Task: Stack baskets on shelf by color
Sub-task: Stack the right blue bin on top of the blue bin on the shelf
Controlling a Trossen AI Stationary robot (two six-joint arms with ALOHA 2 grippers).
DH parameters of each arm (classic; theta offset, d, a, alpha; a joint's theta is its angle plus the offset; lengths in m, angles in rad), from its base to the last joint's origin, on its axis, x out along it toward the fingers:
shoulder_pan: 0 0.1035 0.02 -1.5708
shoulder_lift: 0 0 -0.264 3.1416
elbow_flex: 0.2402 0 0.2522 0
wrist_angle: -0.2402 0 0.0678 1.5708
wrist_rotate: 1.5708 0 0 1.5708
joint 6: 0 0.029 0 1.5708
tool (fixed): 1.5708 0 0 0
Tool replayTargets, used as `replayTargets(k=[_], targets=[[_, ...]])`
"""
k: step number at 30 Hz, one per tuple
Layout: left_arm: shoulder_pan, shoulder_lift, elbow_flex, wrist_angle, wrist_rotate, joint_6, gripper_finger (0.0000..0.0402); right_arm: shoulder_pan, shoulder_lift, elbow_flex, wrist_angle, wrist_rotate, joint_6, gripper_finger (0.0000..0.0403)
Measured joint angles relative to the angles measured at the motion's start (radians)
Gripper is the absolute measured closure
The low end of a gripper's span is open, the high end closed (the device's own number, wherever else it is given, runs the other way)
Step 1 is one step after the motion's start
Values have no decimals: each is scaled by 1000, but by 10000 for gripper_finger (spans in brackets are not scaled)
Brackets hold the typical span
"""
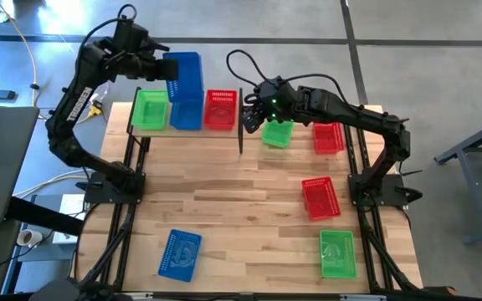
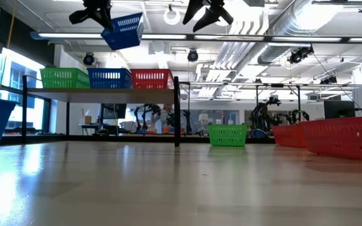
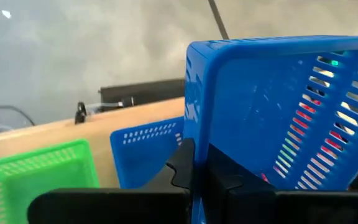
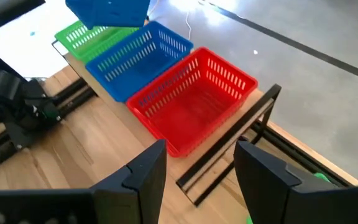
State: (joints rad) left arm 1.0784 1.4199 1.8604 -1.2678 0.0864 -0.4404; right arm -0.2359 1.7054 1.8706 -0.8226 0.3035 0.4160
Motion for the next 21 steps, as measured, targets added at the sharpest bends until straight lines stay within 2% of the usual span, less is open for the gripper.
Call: replayTargets(k=[9,21], targets=[[29,141,154,-201,12,-24,401,0,0,0,-71,0,-35,231],[35,272,166,-303,68,12,401,9,1,0,-118,-29,-85,231]])
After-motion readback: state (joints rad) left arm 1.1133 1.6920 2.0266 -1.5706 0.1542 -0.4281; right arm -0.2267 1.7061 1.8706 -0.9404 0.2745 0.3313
